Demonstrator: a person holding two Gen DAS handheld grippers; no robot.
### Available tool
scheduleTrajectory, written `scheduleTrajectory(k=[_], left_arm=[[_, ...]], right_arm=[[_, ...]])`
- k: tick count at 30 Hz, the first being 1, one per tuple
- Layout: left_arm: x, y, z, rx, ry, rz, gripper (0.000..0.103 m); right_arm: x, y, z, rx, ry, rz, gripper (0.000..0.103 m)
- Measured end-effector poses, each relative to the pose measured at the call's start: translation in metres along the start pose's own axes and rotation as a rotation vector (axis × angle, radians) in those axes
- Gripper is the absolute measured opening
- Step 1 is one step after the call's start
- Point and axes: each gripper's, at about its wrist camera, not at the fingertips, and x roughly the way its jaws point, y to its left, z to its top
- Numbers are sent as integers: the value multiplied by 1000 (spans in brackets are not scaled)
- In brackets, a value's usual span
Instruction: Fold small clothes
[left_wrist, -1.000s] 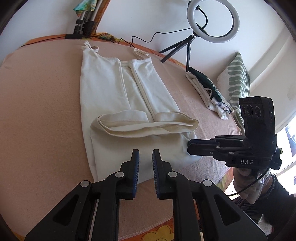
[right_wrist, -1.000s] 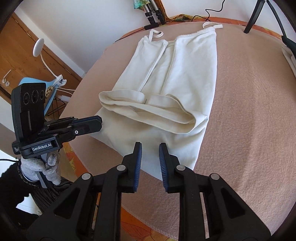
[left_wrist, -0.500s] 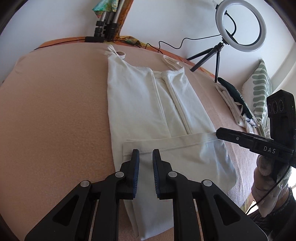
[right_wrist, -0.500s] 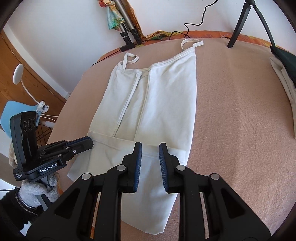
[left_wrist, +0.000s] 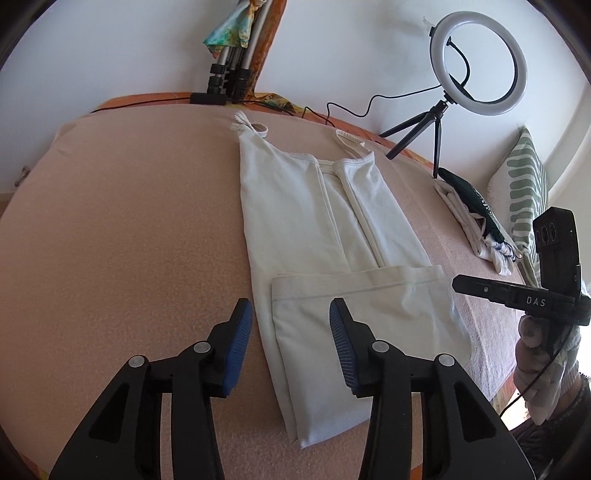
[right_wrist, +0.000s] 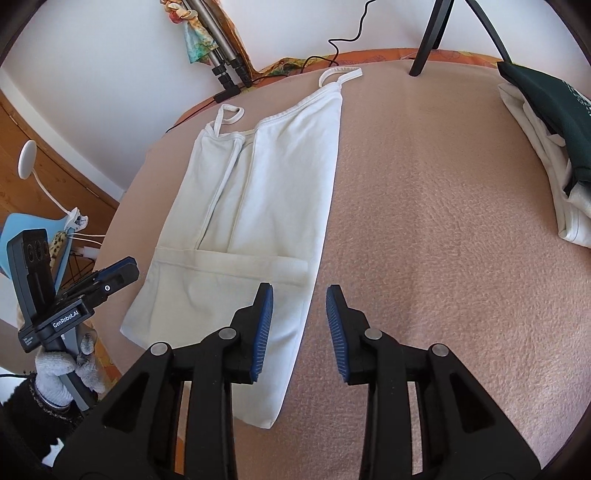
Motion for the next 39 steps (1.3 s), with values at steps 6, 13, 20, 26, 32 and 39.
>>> scheduleTrajectory(k=[6,13,20,26,32,39], left_arm=[[-10,-13,-16,38,7,-36,42],[1,-31,-17,82,32,-58,42],[11,-32,-20,101,53,-29,42],[9,-29,-28,155,31,49,42],[1,-10,-7,72,16,11,42],[-3,11,48,6,-37,-45,42]], right_arm=[[-18,-10,-35,44,29,137,32],[-14,-14,-59,11,63,194,32],[-3,9,-59,-82,96,135,9],[-5,21,-61,-190,90,-33,5],[-35,17,-38,-145,-20,33,8],[-33,5,16,-123,-97,34,37]])
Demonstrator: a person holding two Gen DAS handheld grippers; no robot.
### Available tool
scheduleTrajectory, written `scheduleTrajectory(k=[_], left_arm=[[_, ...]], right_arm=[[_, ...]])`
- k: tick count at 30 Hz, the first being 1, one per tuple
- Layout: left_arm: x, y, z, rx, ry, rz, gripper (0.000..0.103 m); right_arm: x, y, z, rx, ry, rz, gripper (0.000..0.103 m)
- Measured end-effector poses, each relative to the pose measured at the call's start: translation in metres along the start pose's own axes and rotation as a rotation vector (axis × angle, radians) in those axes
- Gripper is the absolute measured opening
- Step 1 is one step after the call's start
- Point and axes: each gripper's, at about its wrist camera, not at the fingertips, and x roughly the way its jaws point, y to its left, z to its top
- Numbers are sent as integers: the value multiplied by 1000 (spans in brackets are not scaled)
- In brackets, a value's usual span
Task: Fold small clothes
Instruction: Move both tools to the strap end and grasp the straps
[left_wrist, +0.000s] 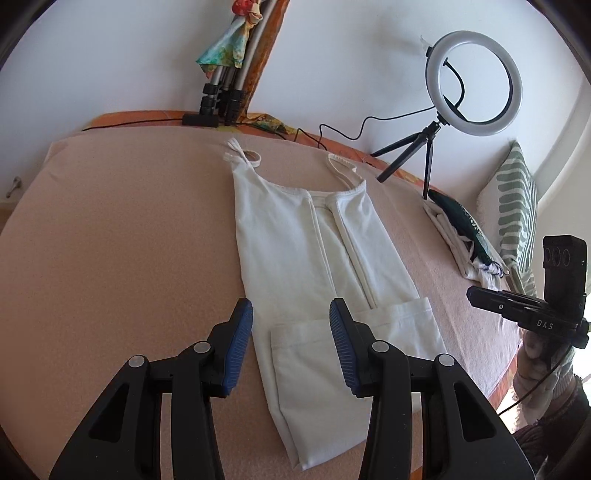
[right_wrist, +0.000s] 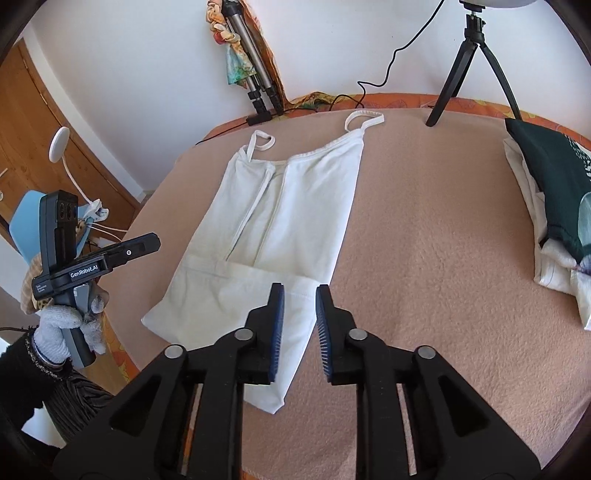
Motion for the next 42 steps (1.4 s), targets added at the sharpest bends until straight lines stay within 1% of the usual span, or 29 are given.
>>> scheduleTrajectory(k=[1,2,4,6,9,15,19,25,26,28,29,30,31,32,33,34,35,36,37,38,42], left_arm=[[4,6,9,-5,6,-4,42],[9,12,17,-16,10,-8,42],[22,26,32,-52,23,-45,42],[39,42,44,-108,48,-68,42],[62,60,58,-170,70,-116,42],[97,73,78,-174,87,-171,42],[114,78,86,-184,94,-230,42],[127,84,95,-194,65,-285,41],[128,85,96,-197,57,-297,39],[131,85,97,-200,55,-314,39],[132,83,97,-192,60,-318,37],[133,81,98,-179,64,-320,31],[134,78,99,-168,66,-316,26],[134,77,101,-162,61,-309,15],[133,77,102,-165,49,-309,10],[131,78,103,-176,28,-313,10],[127,79,104,-187,-2,-312,9],[126,79,105,-186,-23,-289,9],[127,79,106,-172,-25,-260,9],[130,79,106,-160,-10,-239,9],[141,83,108,-184,50,-234,10]], right_arm=[[4,-6,9,15,4,15,49],[7,-11,19,31,0,30,50],[18,-24,36,56,9,65,50],[29,-36,51,72,19,93,50],[49,-54,71,90,35,112,50],[89,-81,101,131,43,163,50],[116,-91,115,146,44,194,50],[142,-101,126,165,41,238,50],[146,-102,127,173,41,248,50],[151,-105,129,192,39,274,49],[153,-105,131,197,39,282,49],[154,-105,132,202,41,283,44],[155,-105,133,206,49,283,30],[157,-105,134,210,57,278,21],[156,-105,134,216,59,278,9],[155,-105,134,223,55,280,7],[153,-105,135,224,47,283,6],[150,-103,136,209,34,274,6],[147,-101,137,183,25,250,6],[147,-100,138,165,25,230,6],[148,-103,140,156,43,157,6]])
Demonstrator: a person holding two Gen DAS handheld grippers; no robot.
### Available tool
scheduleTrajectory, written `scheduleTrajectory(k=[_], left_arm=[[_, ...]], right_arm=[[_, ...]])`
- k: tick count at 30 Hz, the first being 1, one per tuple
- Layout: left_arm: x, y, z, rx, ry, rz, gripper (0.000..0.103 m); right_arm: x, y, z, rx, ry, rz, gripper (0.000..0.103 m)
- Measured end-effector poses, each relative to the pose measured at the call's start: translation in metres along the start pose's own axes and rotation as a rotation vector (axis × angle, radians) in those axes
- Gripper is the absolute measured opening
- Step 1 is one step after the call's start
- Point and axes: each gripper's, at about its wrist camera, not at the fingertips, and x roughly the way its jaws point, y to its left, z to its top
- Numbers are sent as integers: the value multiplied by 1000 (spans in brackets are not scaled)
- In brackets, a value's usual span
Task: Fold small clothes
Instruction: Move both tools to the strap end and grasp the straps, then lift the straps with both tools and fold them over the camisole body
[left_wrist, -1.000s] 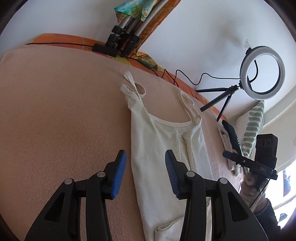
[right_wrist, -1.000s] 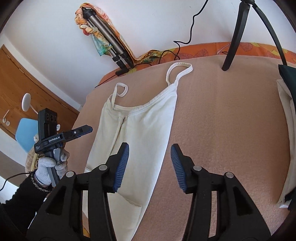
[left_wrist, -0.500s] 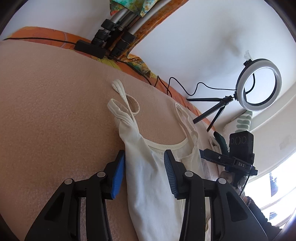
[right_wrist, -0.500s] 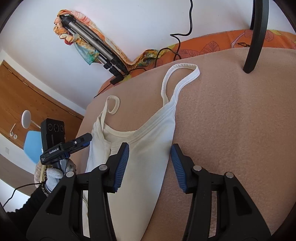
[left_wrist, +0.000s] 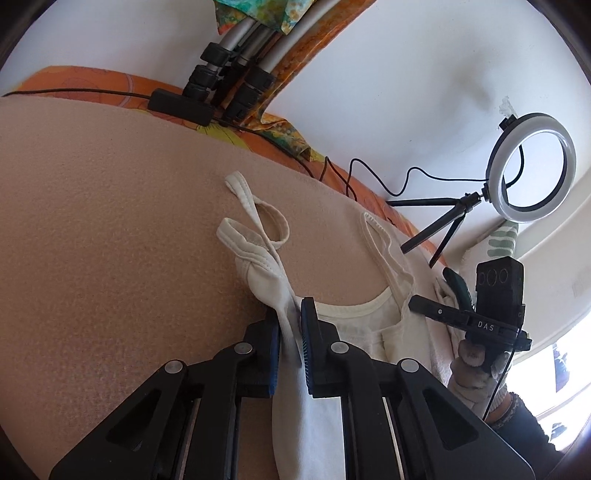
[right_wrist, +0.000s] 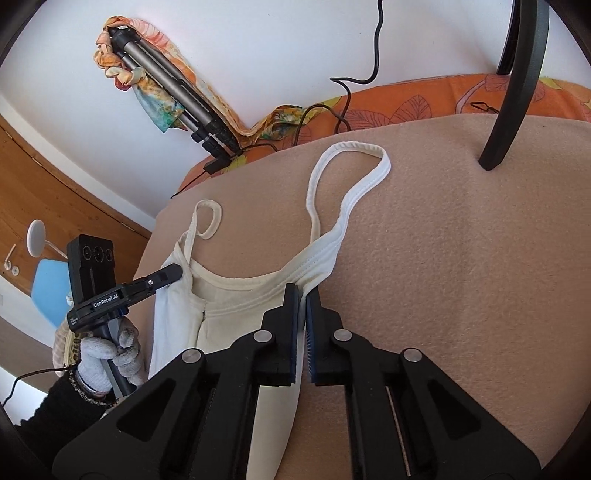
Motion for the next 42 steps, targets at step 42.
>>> scheduleTrajectory(k=[42], left_arm=[[-90,-87,-33,95,-114,-99,4]], right_arm=[[-108,100,-42,-187,-85,66,7]])
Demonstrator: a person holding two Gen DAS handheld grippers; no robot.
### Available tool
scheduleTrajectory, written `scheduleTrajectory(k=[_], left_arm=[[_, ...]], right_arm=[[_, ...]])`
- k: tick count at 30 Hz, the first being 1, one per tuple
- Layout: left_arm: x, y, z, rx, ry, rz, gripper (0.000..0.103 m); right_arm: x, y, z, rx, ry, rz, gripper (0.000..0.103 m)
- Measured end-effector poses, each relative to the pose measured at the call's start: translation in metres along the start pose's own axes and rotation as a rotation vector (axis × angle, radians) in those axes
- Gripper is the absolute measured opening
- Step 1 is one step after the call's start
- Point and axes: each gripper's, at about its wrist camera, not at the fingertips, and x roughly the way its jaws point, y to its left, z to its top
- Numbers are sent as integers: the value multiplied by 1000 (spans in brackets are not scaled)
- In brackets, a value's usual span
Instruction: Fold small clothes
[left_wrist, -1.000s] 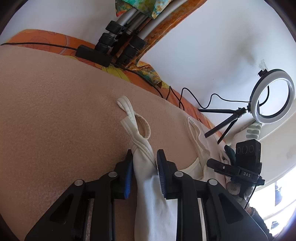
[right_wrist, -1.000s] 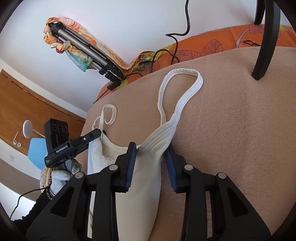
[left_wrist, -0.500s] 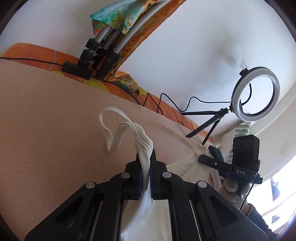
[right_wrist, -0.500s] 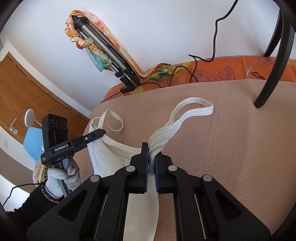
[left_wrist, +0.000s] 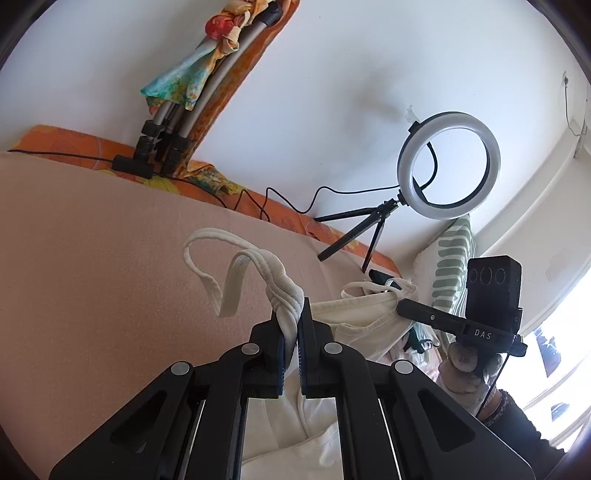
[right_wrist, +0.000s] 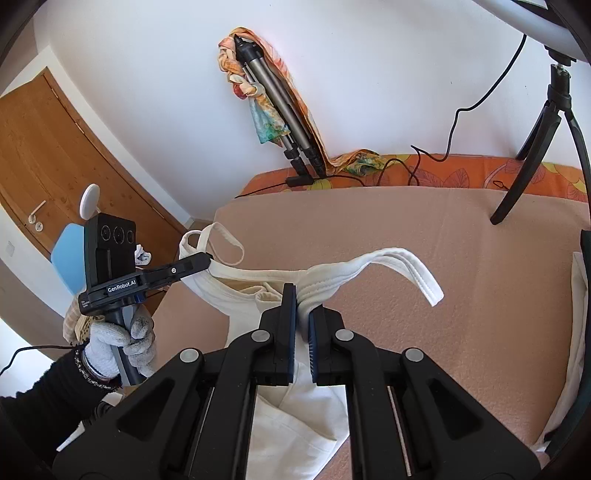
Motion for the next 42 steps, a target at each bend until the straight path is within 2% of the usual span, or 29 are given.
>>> scheduleTrajectory(k=[10,20,26,29,30,31,33,36,39,42], left_arm=[[-48,-22,-68,-13,12,-7,4],[-54,-26,-136,20,87,53,4],[-63,-27,-155,52,120,81,6],[-70,-26,-165,68,153,95,8],[-73,-26,-168,70,168,101,12],[-76,-26,-171,74,183,108,12],[-81,-25,-177,84,226,133,17],[-95,-27,-185,101,267,136,19],[-111,-33,-188,122,271,121,19],[-125,-48,-178,148,204,96,19]], right_arm=[[-31,42,-73,-14,7,-34,7],[-24,59,-151,-14,46,-104,7],[-29,64,-172,-24,51,-159,7],[-35,63,-180,-11,78,-153,8],[-37,62,-184,-10,98,-152,11],[-39,62,-187,-9,121,-159,19],[-44,64,-193,-21,151,-167,26],[-58,69,-201,-61,178,-171,26],[-78,81,-204,-92,151,-135,26],[-92,92,-191,-110,70,-117,26]])
